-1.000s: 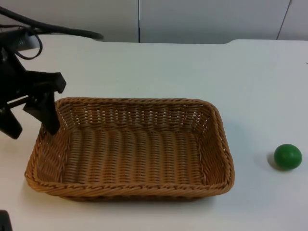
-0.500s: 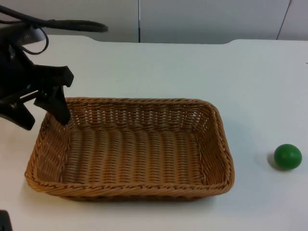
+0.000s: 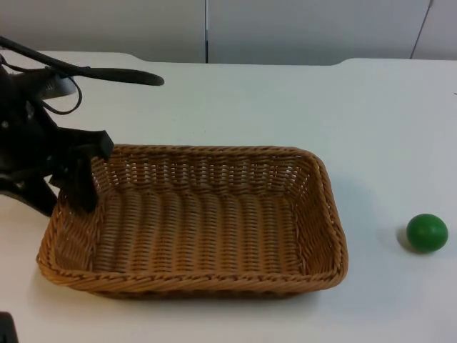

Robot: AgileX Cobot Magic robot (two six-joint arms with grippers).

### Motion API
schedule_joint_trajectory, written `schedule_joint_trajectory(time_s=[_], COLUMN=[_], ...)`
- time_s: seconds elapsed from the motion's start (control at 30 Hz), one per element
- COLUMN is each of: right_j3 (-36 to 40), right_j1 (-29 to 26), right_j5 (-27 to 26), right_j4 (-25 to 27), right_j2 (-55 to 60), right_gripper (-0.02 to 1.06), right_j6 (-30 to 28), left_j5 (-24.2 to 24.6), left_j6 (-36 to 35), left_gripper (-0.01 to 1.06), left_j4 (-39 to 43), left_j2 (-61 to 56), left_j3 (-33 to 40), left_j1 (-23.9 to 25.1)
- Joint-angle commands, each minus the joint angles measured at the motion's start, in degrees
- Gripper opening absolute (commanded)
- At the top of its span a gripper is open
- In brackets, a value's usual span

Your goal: Pick up the basket with the left hand and place the ball into the basket with the right hand.

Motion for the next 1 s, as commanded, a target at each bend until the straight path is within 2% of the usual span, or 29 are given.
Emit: schedule_joint_trajectory(time_s=[0.0, 0.07, 0.27, 0.43, 0.63, 0.97], right_j3=[0.34, 0.34, 0.34, 0.34, 0.34, 0.34], right_j1=[0.17, 0.17, 0.17, 0.17, 0.17, 0.17], right_j5=[-0.44, -0.44, -0.44, -0.44, -0.44, -0.44], right_j4=[-0.09, -0.09, -0.09, -0.09, -0.09, -0.09], right_j2=[0.50, 0.50, 0.50, 0.50, 0.50, 0.50], right_gripper=[0.00, 0.00, 0.00, 0.00, 0.00, 0.00], right_j6=[0.15, 0.15, 0.15, 0.15, 0.15, 0.15], left_j5=[-1.13, -1.24, -1.35, -0.87, 1.60, 5.11], left_j6=[0.01, 0.01, -0.03, -2.69, -2.90, -3.43], left_gripper=[0.29, 0.01, 0.00, 0.00, 0.00, 0.00], left_j4=[0.23, 0.93, 1.09, 0.95, -2.02, -4.27], left_j2=[-0.14, -0.14, -0.14, -0.14, -0.14, -4.34], left_j3=[0.21, 0.21, 0.21, 0.21, -0.34, -4.27], left_j1=[-0.37, -0.37, -0.37, 0.41, 2.27, 2.27])
